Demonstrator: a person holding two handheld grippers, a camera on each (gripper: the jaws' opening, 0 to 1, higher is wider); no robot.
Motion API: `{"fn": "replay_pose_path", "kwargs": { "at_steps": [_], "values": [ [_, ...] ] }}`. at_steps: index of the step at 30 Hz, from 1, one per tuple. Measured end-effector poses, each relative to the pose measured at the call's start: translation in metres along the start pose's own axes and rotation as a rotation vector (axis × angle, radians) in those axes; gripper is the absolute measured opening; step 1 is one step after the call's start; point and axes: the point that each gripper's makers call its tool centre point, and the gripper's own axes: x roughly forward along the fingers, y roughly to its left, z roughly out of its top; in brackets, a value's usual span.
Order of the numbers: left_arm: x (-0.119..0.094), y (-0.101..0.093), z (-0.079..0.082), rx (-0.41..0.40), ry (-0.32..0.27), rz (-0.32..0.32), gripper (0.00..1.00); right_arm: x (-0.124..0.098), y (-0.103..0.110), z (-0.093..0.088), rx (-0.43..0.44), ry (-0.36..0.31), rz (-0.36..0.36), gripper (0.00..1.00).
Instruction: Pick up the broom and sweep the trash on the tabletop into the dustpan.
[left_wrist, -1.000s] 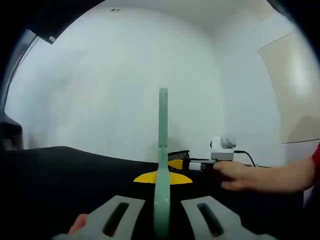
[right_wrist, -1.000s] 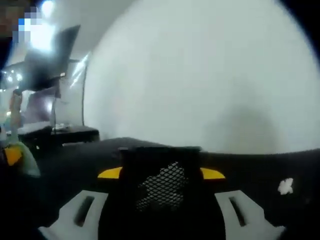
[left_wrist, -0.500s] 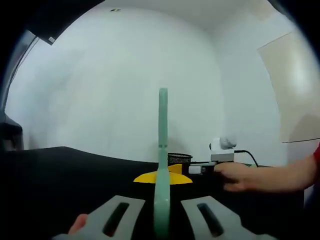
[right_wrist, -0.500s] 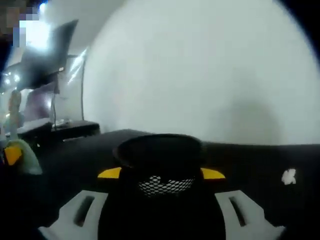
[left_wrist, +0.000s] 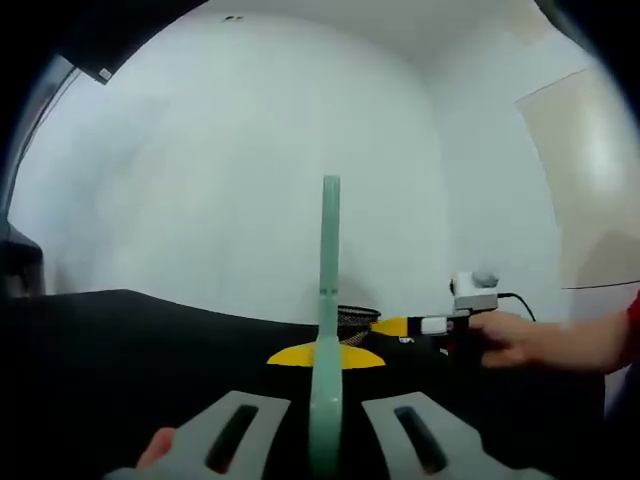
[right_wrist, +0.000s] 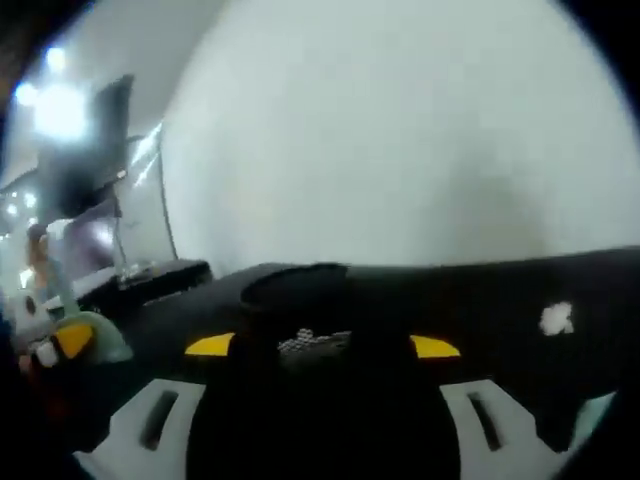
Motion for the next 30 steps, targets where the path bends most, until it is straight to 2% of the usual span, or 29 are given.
{"fn": "replay_pose_path", "kwargs": {
  "at_steps": [2,3,5,6,9,11,14,16,19,21,22,24,27,29,30],
  "values": [
    [0.001,-0.003,0.000,0.008,0.006,-0.009,0.01,-0.034,-0.005,0.005,-0.005,-0.008,0.006,0.61],
    [0.001,-0.005,0.000,0.012,0.011,-0.014,0.01,-0.053,-0.007,0.008,0.043,-0.016,0.013,0.59],
    [0.002,-0.007,0.003,0.028,0.019,-0.013,0.00,-0.096,-0.019,0.021,0.138,-0.080,0.010,0.55],
    [0.003,-0.009,0.005,0.035,0.022,-0.014,0.00,-0.116,-0.028,0.026,0.150,-0.105,-0.008,0.54],
    [0.012,-0.022,0.017,0.023,0.018,-0.058,0.00,-0.171,-0.067,0.034,0.222,-0.192,-0.124,0.47],
    [0.023,-0.036,0.028,0.035,0.015,-0.089,0.00,-0.210,-0.097,0.038,0.334,-0.305,-0.217,0.47],
    [0.044,-0.061,0.045,0.058,-0.002,-0.159,0.00,-0.255,-0.138,0.023,0.466,-0.382,-0.372,0.47],
    [0.059,-0.076,0.053,0.078,-0.006,-0.195,0.00,-0.283,-0.164,0.002,0.501,-0.383,-0.507,0.47],
    [0.082,-0.097,0.061,0.106,-0.015,-0.235,0.00,-0.297,-0.180,-0.015,0.631,-0.392,-0.562,0.49],
    [0.096,-0.110,0.065,0.105,-0.020,-0.273,0.00,-0.297,-0.179,-0.021,0.722,-0.397,-0.536,0.49],
    [0.102,-0.116,0.067,0.110,-0.026,-0.288,0.00,-0.295,-0.175,-0.023,0.865,-0.433,-0.476,0.49],
    [0.113,-0.127,0.071,0.128,-0.037,-0.318,0.00,-0.296,-0.174,-0.037,0.954,-0.398,-0.474,0.50],
    [0.122,-0.140,0.072,0.161,-0.039,-0.354,0.00,-0.292,-0.162,-0.038,0.949,-0.390,-0.489,0.52],
    [0.124,-0.143,0.071,0.166,-0.040,-0.364,0.00,-0.295,-0.154,-0.038,1.026,-0.415,-0.459,0.51],
    [0.124,-0.144,0.070,0.164,-0.043,-0.370,0.00,-0.293,-0.154,-0.042,1.030,-0.409,-0.469,0.51]
  ]
}}
